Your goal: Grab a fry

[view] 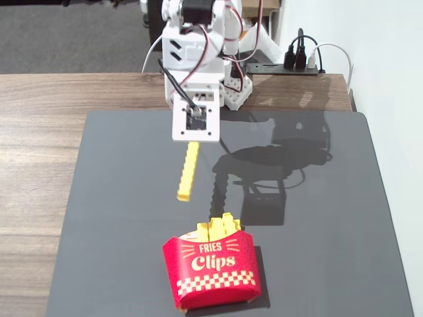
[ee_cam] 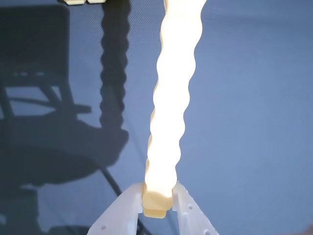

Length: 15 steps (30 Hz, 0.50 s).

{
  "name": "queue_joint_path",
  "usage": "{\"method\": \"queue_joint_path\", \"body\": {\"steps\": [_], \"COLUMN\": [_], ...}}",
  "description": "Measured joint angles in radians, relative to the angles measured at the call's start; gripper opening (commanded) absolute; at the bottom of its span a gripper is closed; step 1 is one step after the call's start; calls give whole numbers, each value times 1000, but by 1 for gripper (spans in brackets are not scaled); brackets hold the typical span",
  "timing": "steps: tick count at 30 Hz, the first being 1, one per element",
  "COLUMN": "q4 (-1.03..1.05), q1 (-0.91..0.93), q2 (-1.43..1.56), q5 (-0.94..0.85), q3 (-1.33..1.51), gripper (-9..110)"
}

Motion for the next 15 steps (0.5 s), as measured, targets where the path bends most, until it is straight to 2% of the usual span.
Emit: {"method": "queue_joint_path", "body": {"steps": [9, 15], "q4": [215, 281], "q1": [-23, -41], "q2": [-15, -91], "q5": [9, 9], "q3": [-302, -451], "gripper": [1, 1]}}
